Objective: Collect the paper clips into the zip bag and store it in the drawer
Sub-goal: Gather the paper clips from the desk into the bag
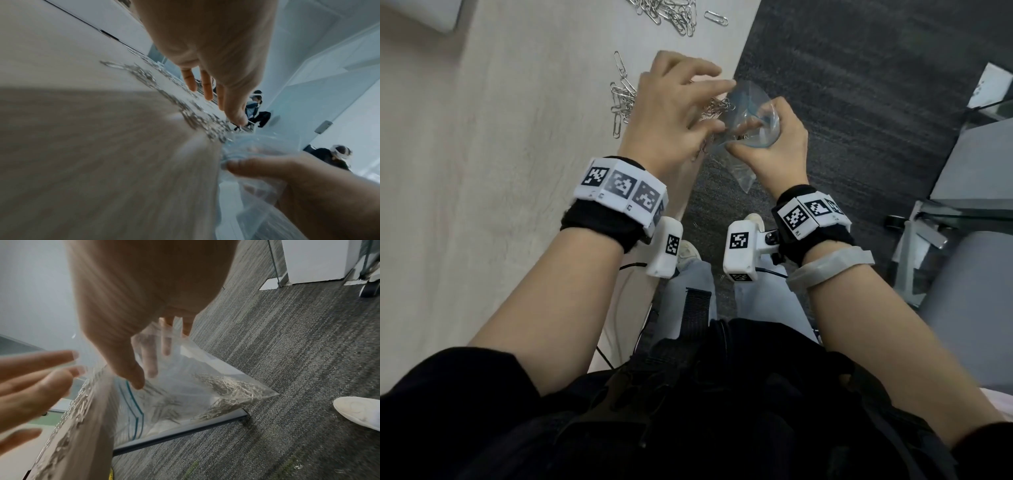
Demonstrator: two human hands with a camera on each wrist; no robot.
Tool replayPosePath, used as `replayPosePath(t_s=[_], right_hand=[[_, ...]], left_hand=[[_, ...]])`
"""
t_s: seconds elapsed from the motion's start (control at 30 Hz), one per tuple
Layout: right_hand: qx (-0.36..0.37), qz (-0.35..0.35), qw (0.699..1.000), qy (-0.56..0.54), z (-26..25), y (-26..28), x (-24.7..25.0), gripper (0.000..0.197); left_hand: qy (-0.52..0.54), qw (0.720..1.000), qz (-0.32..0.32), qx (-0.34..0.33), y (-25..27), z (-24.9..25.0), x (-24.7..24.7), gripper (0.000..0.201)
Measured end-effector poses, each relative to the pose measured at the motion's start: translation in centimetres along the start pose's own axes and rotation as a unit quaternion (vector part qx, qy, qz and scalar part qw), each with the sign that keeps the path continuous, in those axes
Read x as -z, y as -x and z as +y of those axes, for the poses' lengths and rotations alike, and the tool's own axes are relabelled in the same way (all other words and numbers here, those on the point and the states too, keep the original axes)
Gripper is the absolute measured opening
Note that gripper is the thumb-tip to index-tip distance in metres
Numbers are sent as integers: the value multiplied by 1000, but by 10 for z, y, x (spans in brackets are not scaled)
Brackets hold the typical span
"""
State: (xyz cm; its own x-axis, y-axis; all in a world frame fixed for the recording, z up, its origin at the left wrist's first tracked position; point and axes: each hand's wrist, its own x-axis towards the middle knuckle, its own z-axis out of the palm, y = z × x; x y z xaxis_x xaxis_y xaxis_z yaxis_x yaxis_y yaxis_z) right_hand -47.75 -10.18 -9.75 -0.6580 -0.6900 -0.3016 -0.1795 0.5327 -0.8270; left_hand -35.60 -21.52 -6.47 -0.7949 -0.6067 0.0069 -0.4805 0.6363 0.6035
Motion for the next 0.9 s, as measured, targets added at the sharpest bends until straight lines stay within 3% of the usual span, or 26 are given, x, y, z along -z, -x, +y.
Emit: replayPosePath(t_s=[0.13,0.2,0.73,0.9], right_hand=[[-3,-8,1000,4,5,1,-4,38],[0,-8,1000,5,6,1,-4,38],[14,-8,1000,4,0,2,-1,37],[11,-8,1000,-5,-2,2,-1,34]], left_hand=[[-48,989,-122,73,10,-4,18,102],[-64,983,-150,88,11,-3,21,104],[45,995,-64,61,-5,3,-2,29],[27,997,-54,43,-9,14,-12,24]])
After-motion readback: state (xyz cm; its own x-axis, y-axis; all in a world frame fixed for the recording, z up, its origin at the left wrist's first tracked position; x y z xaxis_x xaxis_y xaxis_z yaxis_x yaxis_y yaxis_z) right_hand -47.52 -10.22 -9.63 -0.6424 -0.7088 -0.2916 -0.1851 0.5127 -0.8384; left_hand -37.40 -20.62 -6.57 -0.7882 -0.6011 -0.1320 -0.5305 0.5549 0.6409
